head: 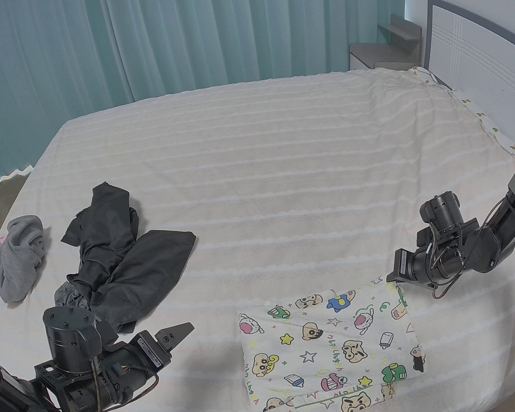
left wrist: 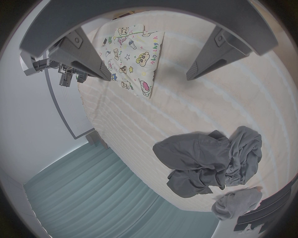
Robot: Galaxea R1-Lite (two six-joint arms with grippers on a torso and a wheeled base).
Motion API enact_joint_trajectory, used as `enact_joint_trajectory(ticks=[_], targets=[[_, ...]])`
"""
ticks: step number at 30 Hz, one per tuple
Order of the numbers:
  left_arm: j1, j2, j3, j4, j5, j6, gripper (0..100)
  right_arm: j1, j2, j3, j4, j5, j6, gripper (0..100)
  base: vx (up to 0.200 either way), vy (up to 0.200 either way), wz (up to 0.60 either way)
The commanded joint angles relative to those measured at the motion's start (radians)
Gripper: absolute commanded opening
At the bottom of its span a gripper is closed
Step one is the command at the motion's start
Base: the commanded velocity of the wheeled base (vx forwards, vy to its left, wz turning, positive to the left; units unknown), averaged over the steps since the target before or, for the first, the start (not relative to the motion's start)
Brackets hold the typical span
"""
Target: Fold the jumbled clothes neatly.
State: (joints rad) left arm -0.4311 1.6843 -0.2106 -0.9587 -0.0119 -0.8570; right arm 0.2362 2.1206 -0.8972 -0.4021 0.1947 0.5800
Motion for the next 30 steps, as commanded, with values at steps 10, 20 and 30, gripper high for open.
enact_joint_trajectory(ticks=[10,20,30], targets=[[0.0,0.003,-0.001,0.0,0.0,0.0,100,-0.06,-0.007,-0.003,-0.026,0.0,0.0,0,0.0,0.0,0.0],[0.0,0.005,-0.001,0.0,0.0,0.0,100,-0.061,0.015,-0.002,-0.024,0.0,-0.005,0,0.0,0.0,0.0],[0.0,0.006,-0.001,0.0,0.0,0.0,100,-0.072,-0.085,0.098,-0.026,0.002,0.003,100,0.0,0.0,0.0]])
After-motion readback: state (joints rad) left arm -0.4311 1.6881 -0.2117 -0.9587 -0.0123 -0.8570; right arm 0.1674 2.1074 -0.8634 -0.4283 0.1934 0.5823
